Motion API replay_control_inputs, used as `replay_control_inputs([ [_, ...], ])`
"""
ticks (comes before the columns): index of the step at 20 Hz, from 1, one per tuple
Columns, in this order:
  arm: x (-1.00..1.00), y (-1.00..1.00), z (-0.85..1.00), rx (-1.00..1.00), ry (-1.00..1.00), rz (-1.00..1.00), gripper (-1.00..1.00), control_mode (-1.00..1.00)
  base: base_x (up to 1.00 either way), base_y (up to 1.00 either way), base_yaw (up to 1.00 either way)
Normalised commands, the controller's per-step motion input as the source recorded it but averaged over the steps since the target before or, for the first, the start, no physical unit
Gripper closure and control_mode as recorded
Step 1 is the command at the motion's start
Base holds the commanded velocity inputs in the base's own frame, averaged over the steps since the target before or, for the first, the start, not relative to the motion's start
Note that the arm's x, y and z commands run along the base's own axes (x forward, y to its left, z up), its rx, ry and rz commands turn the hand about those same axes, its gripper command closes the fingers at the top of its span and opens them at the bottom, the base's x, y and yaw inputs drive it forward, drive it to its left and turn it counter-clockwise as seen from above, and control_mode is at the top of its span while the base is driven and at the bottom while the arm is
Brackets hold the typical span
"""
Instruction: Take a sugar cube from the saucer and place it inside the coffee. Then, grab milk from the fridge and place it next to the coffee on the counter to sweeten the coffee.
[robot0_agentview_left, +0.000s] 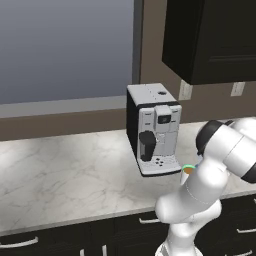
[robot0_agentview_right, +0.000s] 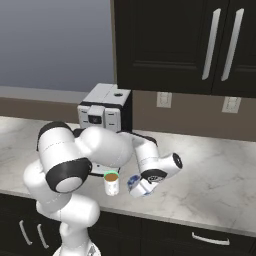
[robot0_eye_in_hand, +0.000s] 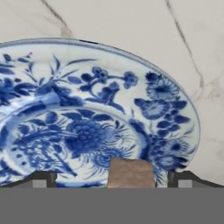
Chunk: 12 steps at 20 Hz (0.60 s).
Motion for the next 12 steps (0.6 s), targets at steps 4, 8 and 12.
replay_control_inputs([
  [4, 0.0, 0.0, -0.17, 0.0, -0.02, 0.0, -1.0, -1.0, 0.0, 0.0, 0.0],
  [8, 0.0, -0.04, -0.16, 0.0, -0.03, 0.0, 1.0, -1.0, 0.0, 0.0, 0.0],
  [12, 0.0, -0.09, -0.16, 0.04, -0.05, 0.0, 1.0, -1.0, 0.0, 0.0, 0.0],
])
